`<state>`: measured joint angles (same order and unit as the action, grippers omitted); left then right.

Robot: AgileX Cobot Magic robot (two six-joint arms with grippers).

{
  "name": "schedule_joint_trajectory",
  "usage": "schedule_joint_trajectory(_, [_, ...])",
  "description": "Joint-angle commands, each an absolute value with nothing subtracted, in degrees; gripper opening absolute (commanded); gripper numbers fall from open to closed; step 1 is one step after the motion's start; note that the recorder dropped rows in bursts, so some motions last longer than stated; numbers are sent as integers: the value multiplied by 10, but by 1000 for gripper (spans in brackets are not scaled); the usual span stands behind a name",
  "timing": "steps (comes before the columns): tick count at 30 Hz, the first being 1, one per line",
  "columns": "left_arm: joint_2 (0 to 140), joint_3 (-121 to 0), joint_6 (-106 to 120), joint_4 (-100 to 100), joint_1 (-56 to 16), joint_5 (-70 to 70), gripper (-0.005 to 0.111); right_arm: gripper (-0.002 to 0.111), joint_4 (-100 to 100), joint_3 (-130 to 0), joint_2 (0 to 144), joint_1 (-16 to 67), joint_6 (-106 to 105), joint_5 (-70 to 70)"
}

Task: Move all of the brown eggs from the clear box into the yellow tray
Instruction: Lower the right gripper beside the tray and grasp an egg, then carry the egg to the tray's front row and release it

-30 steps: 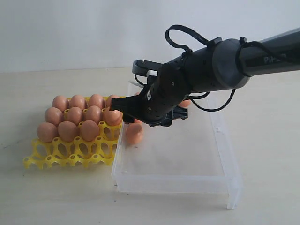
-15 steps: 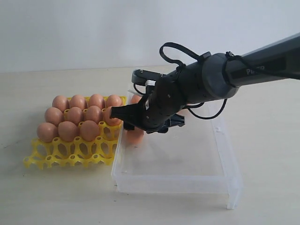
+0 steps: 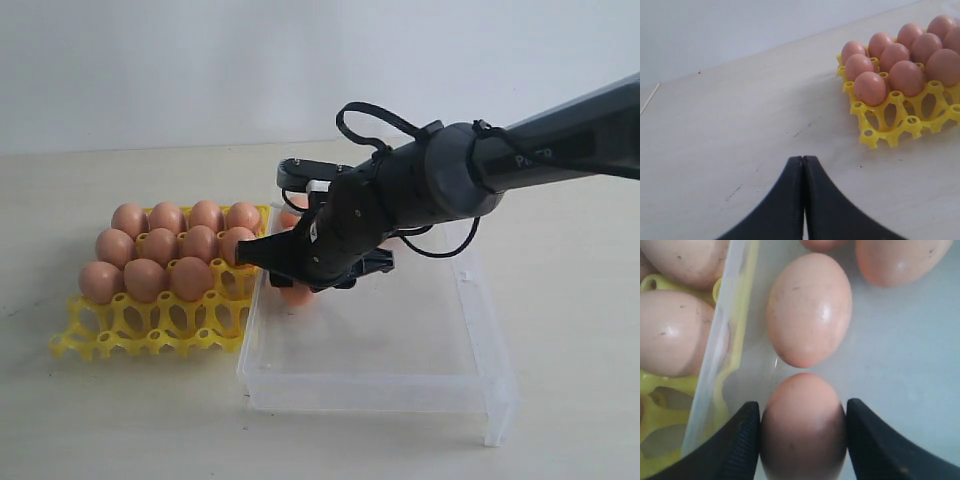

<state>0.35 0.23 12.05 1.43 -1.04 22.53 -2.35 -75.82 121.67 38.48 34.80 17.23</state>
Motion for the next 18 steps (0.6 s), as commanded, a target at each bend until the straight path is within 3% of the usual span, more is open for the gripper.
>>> schedule_joint_trajectory(1, [0,0,118,14,-11,223,0,0,-37,-758,1162,383,286,154])
schedule_joint_trajectory(10, [0,0,118,14,-11,223,0,0,-38,-738,1156,426,60,-11])
schedule_joint_trajectory(14, [0,0,118,14,-11,223,0,0,-17,-676,1175,429,5,-172])
schedule_joint_trajectory(18, [0,0,118,14,-11,223,0,0,-14,-673,1201,429,-4,-189])
